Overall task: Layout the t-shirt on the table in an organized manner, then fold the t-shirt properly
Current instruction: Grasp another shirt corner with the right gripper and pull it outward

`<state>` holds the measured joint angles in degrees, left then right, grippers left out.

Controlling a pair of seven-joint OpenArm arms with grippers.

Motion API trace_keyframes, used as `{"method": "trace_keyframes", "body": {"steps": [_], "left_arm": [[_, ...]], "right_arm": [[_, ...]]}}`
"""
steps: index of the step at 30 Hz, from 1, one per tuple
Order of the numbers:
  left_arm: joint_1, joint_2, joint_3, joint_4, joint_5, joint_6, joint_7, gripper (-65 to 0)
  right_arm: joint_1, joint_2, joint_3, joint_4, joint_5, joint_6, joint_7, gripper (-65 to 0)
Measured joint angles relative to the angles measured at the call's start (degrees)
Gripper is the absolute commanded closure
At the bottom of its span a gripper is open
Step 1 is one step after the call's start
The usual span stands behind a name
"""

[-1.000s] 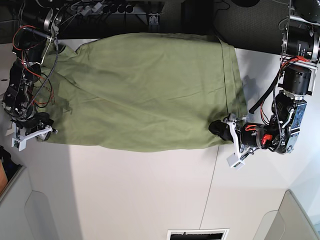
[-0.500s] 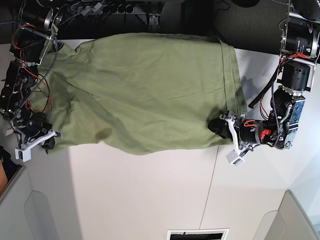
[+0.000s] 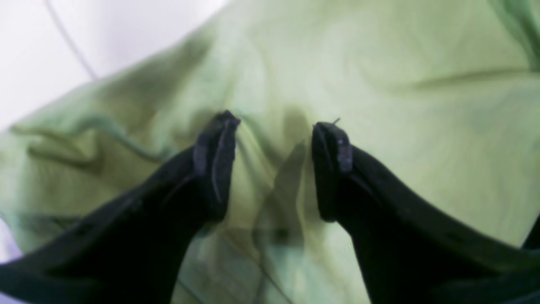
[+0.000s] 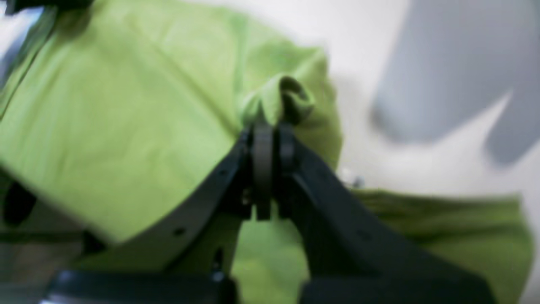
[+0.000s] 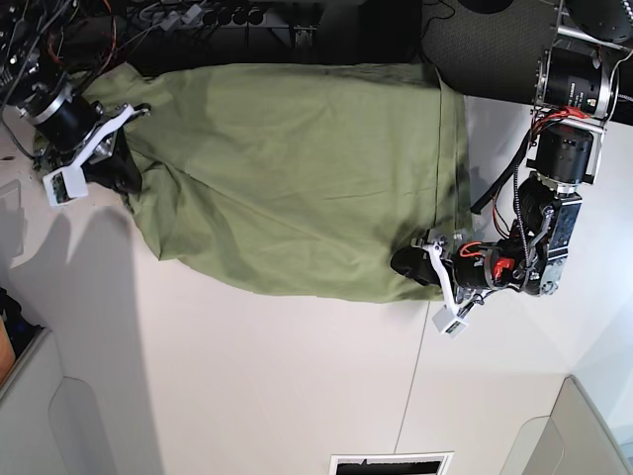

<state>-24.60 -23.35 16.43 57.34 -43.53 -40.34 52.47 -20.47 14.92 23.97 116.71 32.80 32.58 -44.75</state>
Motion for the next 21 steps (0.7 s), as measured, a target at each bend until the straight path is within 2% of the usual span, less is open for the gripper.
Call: {"method": "trace_keyframes", "body": {"steps": [1, 4, 5, 6, 11, 15, 18, 21], "left_arm": [[0.0, 0.2, 0.0, -0.3, -0.1, 0.0, 0.0, -33.0], [0.0, 0.3, 0.0, -0.5, -0.4, 0.0, -0.3, -33.0], [0.0, 0.3, 0.0, -0.5, -0.4, 0.0, -0.4, -33.0], [0.0, 0.4, 0.0, -0.5, -0.5, 0.0, -0.5, -33.0], [-0.1, 0.3, 0.0, -0.6, -0.5, 0.0, -0.4, -33.0], [0.0, -0.3, 0.0, -0.6, -1.5, -0.2, 0.2, -33.0], [0.0, -1.5, 0.1, -0.7, -3.3, -0.2, 1.0, -33.0], [0.2, -2.4, 0.1, -0.8, -4.9, -0.2, 1.3, -33.0]], "right_arm": [[-1.1, 0.0, 0.0, -0.1, 0.0, 0.1, -1.8, -3.0], [-3.5, 0.0, -0.4, -0.3, 0.9, 0.1, -3.0, -27.1], [-4.0, 0.0, -0.5, -0.2, 1.9, 0.1, -2.9, -32.3], [-4.3, 0.0, -0.5, -0.2, 2.5, 0.1, -2.9, -34.9], [-1.4, 0.0, -0.3, -0.3, 3.7, 0.0, -1.7, -34.9], [4.0, -0.2, 0.8, -0.2, 3.4, -2.0, 0.3, -34.9], [7.8, -0.5, 0.9, -0.9, -1.7, -5.5, 2.1, -34.7], [11.2, -0.4, 0.9, -6.3, -5.4, -6.3, 3.8, -34.6]]}}
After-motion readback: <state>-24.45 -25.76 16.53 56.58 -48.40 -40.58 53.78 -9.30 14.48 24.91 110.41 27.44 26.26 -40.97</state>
